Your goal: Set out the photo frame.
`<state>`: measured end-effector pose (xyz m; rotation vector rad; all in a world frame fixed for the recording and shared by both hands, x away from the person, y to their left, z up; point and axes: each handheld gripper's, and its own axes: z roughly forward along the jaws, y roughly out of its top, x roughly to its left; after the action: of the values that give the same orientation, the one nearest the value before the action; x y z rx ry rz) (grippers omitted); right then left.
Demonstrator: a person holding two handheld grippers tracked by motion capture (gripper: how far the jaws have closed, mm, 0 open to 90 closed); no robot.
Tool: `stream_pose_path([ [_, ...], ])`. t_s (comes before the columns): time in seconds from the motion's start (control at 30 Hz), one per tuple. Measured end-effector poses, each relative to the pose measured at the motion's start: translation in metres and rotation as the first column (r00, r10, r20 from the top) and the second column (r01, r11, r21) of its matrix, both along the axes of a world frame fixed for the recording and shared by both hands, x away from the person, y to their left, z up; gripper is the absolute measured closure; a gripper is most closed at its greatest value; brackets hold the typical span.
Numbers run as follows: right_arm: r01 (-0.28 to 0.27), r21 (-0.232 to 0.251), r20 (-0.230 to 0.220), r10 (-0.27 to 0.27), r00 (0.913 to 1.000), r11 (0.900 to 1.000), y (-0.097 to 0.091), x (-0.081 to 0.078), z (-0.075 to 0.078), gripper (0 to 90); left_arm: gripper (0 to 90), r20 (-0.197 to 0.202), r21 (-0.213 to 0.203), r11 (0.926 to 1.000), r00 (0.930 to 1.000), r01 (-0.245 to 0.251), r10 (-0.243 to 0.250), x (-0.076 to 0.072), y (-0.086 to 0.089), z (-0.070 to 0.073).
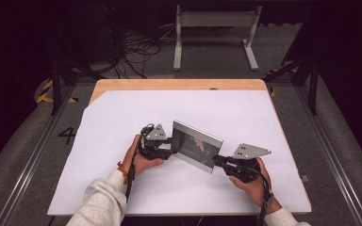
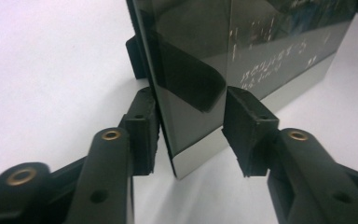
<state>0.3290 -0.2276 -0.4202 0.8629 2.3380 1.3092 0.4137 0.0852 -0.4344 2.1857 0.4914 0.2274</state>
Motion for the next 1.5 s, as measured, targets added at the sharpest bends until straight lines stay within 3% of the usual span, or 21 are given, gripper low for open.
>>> stream_pose_path([
  [0.1,0.002,0.005,-0.006,-0.002,1.0,1.0,-0.001,0.002,0.0,82.2,60.1,0.009,0.029,0.9996,0.9999,0.005,-0.005,-0.004,0.002,0.002],
  [0.33,0.024,0.011,-0.001,-0.024,0.9997,0.9997,0.0,0.004,-0.001,81.5,63.8,0.011,0.031,0.9995,0.9999,-0.009,0.009,-0.01,0.006,0.002],
  [0.57,0.055,0.019,0.014,-0.055,0.9984,0.9983,0.003,0.006,-0.003,79.5,66.0,0.048,0.093,0.9951,0.9984,-0.034,0.029,-0.022,0.007,0.004],
  [0.73,0.068,0.02,0.022,-0.069,0.9974,0.9975,0.005,0.008,-0.004,78.3,67.0,0.05,0.091,0.995,0.9981,-0.041,0.036,-0.028,0.011,0.002],
  [0.9,0.074,0.01,0.027,-0.075,0.9968,0.9972,0.007,0.008,-0.005,77.3,67.8,0.067,0.116,0.9921,0.997,-0.047,0.04,-0.033,0.012,-0.001],
  [0.97,0.074,0.002,0.03,-0.074,0.9968,0.9973,0.007,0.008,-0.005,77.2,67.5,0.069,0.117,0.992,0.9969,-0.046,0.038,-0.034,0.012,-0.002],
  [1.27,0.074,-0.007,0.017,-0.074,0.9971,0.9973,0.001,0.005,-0.006,82.4,64.0,0.041,0.048,0.998,0.9984,-0.041,0.039,-0.031,0.014,-0.004],
  [1.5,0.077,-0.021,0.029,-0.077,0.9966,0.9968,0.002,0.004,-0.007,82.5,68.5,0.037,0.046,0.9981,0.9986,-0.041,0.039,-0.03,0.016,-0.004],
])
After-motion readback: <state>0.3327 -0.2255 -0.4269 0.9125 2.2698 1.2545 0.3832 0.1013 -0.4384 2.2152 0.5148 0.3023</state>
